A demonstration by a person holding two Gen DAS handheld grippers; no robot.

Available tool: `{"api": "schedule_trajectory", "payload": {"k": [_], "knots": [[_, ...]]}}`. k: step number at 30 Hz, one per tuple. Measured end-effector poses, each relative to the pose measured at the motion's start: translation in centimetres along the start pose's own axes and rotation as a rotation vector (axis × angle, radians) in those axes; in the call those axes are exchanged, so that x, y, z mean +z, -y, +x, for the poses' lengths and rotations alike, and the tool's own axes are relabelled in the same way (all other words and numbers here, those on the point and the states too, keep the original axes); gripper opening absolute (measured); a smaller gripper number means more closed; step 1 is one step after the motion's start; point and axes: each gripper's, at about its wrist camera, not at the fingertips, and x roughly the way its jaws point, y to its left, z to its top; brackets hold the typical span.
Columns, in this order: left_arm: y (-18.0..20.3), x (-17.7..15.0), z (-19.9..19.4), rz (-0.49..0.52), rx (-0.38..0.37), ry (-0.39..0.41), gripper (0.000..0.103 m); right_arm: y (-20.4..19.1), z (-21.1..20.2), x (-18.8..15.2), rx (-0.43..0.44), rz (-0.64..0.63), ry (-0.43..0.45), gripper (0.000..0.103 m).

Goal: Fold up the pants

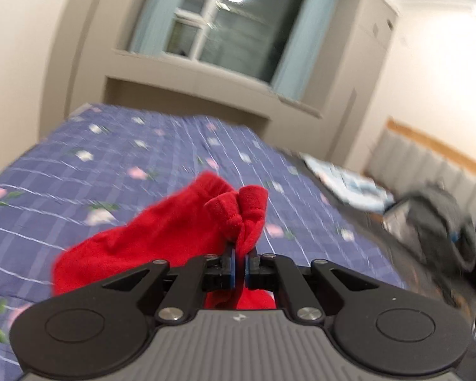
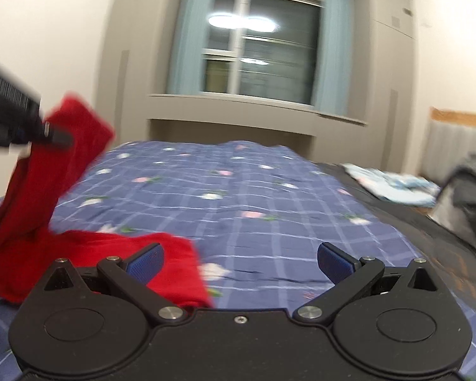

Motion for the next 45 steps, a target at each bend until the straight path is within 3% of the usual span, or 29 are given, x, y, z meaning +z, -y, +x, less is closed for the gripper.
{"api": "schedule_trajectory", "payload": {"k": [4,11,13,16,18,20,23,26,30,34,38,40,45], "knots": [[2.5,-2.6,3.9,0.080,0.000,-0.111,0.004,2.2,0.1,-0.7,-0.042,0.090,-0.033,0.103],[3.2,-6.1,5.0,0.113,0.013,-0.219,0.005,3.2,0.9,-2.0,-0.037,0.136,-0.075,0.103],[2.9,-6.2,5.2,0.105,0.000,-0.270,0.011,3.1,1.2,-2.2,-0.030,0.136,-0.087,0.103],[2.2,-6.3,5.0,0.086,-0.015,-0.303,0.027,3.1,1.5,-2.5,-0.026,0.140,-0.105,0.103],[1.9,-6.1,4.8,0.077,-0.019,-0.314,0.068,3.1,1.5,-2.7,-0.025,0.146,-0.117,0.103],[1.6,-5.8,4.0,0.055,-0.024,-0.294,0.080,3.2,1.8,-2.9,-0.023,0.155,-0.132,0.103],[0.9,-5.3,2.7,0.034,-0.038,-0.284,0.089,3.4,2.2,-3.2,-0.011,0.164,-0.166,0.103],[-0.3,-4.7,0.9,-0.006,-0.006,-0.253,0.102,3.3,2.6,-3.4,0.019,0.166,-0.189,0.103],[-2.9,-4.1,-1.3,-0.061,0.118,-0.225,0.103,2.7,2.8,-2.6,0.134,0.146,-0.185,0.103],[-6.9,-3.9,-2.8,-0.140,0.280,-0.224,0.103,1.7,4.2,-1.0,0.313,0.155,-0.188,0.103],[-10.7,-3.8,-2.8,-0.222,0.394,-0.253,0.103,0.6,7.8,0.6,0.492,0.220,-0.253,0.103],[-12.2,-3.8,-2.3,-0.251,0.418,-0.275,0.103,-0.6,10.1,1.5,0.539,0.208,-0.319,0.103],[-13.7,-4.5,-1.5,-0.268,0.426,-0.306,0.102,-2.4,14.4,2.5,0.566,0.151,-0.362,0.103]]}}
